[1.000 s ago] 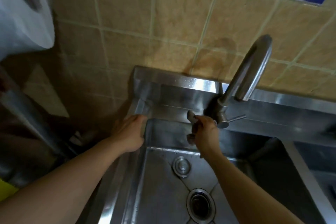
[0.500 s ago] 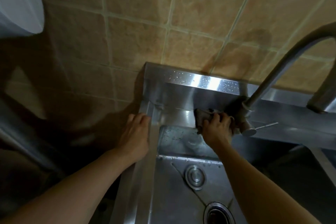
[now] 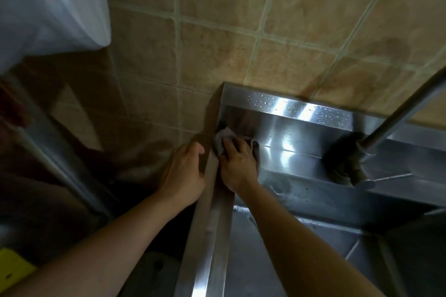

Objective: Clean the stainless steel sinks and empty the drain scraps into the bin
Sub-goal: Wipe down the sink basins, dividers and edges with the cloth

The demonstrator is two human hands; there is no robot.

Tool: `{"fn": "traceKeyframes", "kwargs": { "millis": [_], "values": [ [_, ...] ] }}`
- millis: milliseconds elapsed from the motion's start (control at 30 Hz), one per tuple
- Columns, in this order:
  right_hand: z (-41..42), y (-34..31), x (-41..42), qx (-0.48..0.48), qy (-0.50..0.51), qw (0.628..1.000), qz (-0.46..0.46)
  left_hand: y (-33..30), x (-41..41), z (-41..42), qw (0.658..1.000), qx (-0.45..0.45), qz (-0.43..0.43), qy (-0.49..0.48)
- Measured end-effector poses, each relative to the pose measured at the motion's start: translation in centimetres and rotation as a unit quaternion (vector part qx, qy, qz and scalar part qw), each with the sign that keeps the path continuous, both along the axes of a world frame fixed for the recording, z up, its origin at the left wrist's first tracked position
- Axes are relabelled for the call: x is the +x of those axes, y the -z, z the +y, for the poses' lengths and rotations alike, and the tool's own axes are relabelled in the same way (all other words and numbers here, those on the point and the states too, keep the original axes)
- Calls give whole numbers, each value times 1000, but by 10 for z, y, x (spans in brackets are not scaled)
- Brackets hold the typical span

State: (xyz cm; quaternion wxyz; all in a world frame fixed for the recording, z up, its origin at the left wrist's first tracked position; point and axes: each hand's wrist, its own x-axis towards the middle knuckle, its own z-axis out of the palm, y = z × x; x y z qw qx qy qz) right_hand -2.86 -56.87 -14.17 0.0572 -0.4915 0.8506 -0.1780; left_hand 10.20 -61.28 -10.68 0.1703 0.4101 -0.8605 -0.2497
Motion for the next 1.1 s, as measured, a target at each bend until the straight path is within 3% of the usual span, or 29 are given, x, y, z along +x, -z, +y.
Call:
{"fn": "traceKeyframes", "kwargs": {
  "millis": [100, 200, 267, 367, 533, 600, 700, 833, 1000, 1100],
  "values": [
    [12, 4, -14, 27, -72, 997, 31, -3, -2, 3, 1000, -8, -14, -3],
    [28, 11, -44, 96, -76, 989, 81, -2, -14, 13, 999, -10, -27, 13],
    [55, 14, -71, 79, 6, 991, 104, -1, -20, 17, 999, -10, -23, 24],
    [110, 14, -111, 35, 167, 984, 57, 2, -23, 18, 999, -11, -28, 29],
    [104, 12, -108, -15, 266, 964, 24, 5, -17, 17, 1000, 1, -18, 19],
    [91, 10, -97, 7, 287, 958, 9, 4, -11, 16, 1000, 7, -6, 17],
    [70, 12, -69, 4, 164, 986, 39, 0, 0, 13, 1000, 22, 4, -2],
    [11, -7, -23, -27, -2, 996, -81, -3, 13, 7, 999, 40, 4, -16],
    [-13, -22, -15, -99, 29, 972, -210, -3, 33, 0, 999, 39, 0, -25],
    [-6, -13, -2, -47, -38, 990, -128, -1, 41, 3, 999, 39, -7, -33]
  ]
}}
